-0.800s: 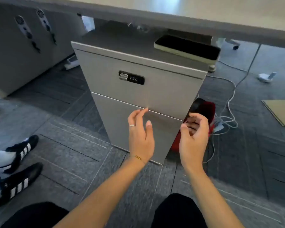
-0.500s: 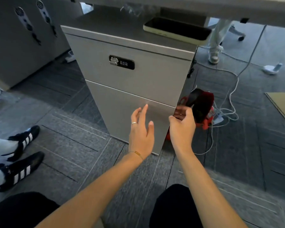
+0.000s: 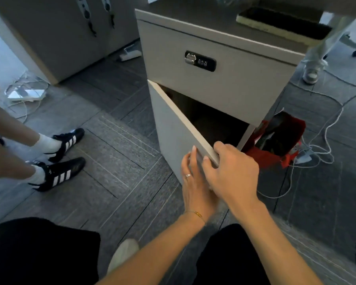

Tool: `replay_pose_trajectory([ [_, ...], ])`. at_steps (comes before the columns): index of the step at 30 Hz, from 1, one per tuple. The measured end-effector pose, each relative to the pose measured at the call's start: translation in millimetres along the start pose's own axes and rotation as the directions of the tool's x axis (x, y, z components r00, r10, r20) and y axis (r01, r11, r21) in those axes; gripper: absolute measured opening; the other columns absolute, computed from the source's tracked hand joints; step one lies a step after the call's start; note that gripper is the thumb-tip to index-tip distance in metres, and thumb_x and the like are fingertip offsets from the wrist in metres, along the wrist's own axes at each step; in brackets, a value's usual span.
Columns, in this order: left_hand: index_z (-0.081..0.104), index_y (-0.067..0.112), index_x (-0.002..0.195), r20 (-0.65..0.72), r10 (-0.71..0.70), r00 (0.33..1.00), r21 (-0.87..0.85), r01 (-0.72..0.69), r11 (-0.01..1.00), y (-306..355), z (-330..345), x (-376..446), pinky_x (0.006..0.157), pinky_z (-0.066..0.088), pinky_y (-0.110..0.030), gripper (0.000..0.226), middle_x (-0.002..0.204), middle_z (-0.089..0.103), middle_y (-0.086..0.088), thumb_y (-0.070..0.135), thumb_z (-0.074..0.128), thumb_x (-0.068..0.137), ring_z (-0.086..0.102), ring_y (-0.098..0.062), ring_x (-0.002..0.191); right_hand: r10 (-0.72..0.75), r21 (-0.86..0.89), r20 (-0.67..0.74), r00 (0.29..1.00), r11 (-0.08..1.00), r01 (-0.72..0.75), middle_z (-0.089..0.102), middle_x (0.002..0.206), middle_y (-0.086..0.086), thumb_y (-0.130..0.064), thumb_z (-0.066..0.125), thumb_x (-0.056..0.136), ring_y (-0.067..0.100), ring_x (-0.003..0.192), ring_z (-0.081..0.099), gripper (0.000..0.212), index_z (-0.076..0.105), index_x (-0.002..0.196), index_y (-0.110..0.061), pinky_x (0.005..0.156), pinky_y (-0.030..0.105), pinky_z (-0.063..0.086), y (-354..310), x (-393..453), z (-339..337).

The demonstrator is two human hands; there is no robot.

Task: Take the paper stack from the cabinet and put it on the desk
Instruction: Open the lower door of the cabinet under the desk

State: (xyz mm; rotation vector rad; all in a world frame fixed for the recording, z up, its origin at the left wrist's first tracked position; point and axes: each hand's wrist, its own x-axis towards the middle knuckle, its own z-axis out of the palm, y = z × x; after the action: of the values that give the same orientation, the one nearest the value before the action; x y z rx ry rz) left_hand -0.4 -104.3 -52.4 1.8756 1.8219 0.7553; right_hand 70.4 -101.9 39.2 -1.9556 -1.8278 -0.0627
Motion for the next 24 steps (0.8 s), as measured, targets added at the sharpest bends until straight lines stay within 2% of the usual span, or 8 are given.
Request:
replay_pose_trajectory([
  [5,-0.003,0.024,0.161,-0.066,-0.059,0.996,0.021,0.06,0.998,-22.5,-22.0,-13.4,0.1,0.051,-0.029,0.102,0.165,0.008,0.002,0.049,0.055,0.081,0.033,-0.01,0.136,-0.028,0.169,0.136,0.99,0.986,0.005,0.048,0.055,-0.002,-0.047,0.05,0.094,0.029,0.057,0.051,0.046,0.043,0.059,-0.017,0.054,0.036,0.038,-34.4,-0.4,-0.2],
  [8,0.013,0.034,0.156,-0.138,-0.124,0.983,-0.233,0.089,0.968,-35.3,-35.7,-24.0,0.082,0.058,-0.041,0.096,0.155,0.026,0.009,0.028,0.066,0.077,0.06,-0.02,0.116,-0.032,0.354,0.253,0.967,0.933,-0.062,0.04,0.043,0.0,-0.039,0.057,0.095,0.027,0.052,0.046,0.056,0.042,0.045,-0.017,0.056,0.037,0.037,-44.5,7.7,5.8],
  [10,0.026,0.034,0.151,-0.218,-0.16,0.963,-0.349,0.076,0.934,-43.7,-47.3,-27.9,0.082,0.057,-0.039,0.088,0.146,0.039,0.009,0.011,0.066,0.077,0.062,-0.018,0.114,-0.087,0.49,0.337,0.938,0.867,-0.096,0.043,0.038,0.001,-0.037,0.06,0.093,0.025,0.047,0.043,0.058,0.049,0.039,-0.018,0.054,0.037,0.039,-52.7,11.3,16.0],
  [12,0.041,0.031,0.145,-0.282,-0.227,0.932,-0.43,0.089,0.898,-56.4,-54.9,-27.3,0.084,0.056,-0.034,0.076,0.133,0.049,0.008,0.001,0.06,0.078,0.062,-0.012,0.111,-0.147,0.592,0.41,0.9,0.794,-0.14,0.056,0.039,0.001,-0.038,0.062,0.093,0.031,0.048,0.057,0.056,0.064,0.044,-0.013,0.058,0.043,0.054,-65.4,12.7,26.0],
  [14,0.055,0.031,0.133,-0.307,-0.323,0.895,-0.563,0.104,0.82,-67.8,-62.2,-23.7,0.086,0.055,-0.031,0.064,0.121,0.055,0.005,-0.005,0.054,0.079,0.062,-0.008,0.104,-0.207,0.629,0.448,0.87,0.765,-0.141,0.067,0.046,0.009,-0.04,0.064,0.094,0.032,0.055,0.068,0.057,0.07,0.05,-0.005,0.066,0.044,0.06,-80.8,15.2,33.4],
  [18,0.064,0.037,0.101,-0.273,-0.53,0.803,-0.761,0.157,0.629,-87.5,-84.4,-19.6,0.085,0.057,-0.036,0.045,0.106,0.067,-0.008,0.0,0.049,0.08,0.067,-0.013,0.095,-0.33,0.632,0.45,0.83,0.775,-0.035,0.069,0.047,0.008,-0.042,0.064,0.094,0.025,0.055,0.068,0.062,0.065,0.04,-0.011,0.074,0.043,0.059,-114.0,24.6,43.5],
  [21,0.064,0.03,0.086,-0.276,-0.618,0.736,-0.794,0.188,0.578,-103.8,-106.8,-9.8,0.074,0.052,-0.028,0.045,0.083,0.066,0.005,-0.011,0.046,0.079,0.06,0.0,0.074,-0.378,0.633,0.463,0.802,0.774,-0.001,0.069,0.048,0.005,-0.044,0.062,0.096,0.017,0.055,0.064,0.064,0.064,0.038,-0.016,0.081,0.039,0.057,-142.4,30.6,53.7],
  [24,0.065,0.028,0.084,-0.29,-0.642,0.71,-0.8,0.187,0.569,-128.5,-130.4,3.9,0.075,0.052,-0.03,0.046,0.079,0.065,0.009,-0.014,0.046,0.079,0.059,-0.005,0.075,-0.395,0.652,0.482,0.782,0.758,-0.019,0.075,0.055,0.006,-0.048,0.058,0.096,0.02,0.063,0.07,0.065,0.07,0.041,-0.014,0.088,0.038,0.058,-172.7,35.9,69.9],
])
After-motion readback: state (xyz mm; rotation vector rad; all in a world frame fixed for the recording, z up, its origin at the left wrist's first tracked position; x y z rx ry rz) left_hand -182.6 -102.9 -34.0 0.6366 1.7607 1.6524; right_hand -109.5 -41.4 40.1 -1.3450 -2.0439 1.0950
